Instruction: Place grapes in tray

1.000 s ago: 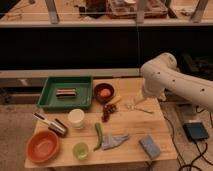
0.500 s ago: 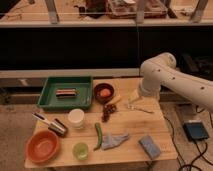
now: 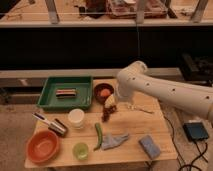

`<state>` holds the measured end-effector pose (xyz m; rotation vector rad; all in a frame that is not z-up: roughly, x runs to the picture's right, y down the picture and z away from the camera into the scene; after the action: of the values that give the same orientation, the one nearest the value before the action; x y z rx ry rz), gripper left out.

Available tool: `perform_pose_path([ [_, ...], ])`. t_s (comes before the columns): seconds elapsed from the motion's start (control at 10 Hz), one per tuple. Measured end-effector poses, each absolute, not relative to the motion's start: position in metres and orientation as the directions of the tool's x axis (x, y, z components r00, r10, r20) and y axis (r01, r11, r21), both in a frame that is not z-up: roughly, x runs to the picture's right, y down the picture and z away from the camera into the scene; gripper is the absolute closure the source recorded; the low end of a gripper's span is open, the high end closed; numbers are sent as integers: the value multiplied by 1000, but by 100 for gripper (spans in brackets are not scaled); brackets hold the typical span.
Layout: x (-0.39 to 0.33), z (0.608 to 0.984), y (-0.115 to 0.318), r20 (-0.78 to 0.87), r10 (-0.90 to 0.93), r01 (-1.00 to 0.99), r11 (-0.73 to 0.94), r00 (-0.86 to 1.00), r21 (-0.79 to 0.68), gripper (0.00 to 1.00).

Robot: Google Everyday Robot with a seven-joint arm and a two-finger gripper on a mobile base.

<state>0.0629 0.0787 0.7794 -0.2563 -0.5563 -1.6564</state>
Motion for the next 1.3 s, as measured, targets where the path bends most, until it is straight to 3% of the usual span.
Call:
perform_pose_path([
  [0.5,61,783,79,477,-863,975,-73,-168,211,20],
  [1.3,38,866,110,545,-821,967,-32,-170,254,20],
])
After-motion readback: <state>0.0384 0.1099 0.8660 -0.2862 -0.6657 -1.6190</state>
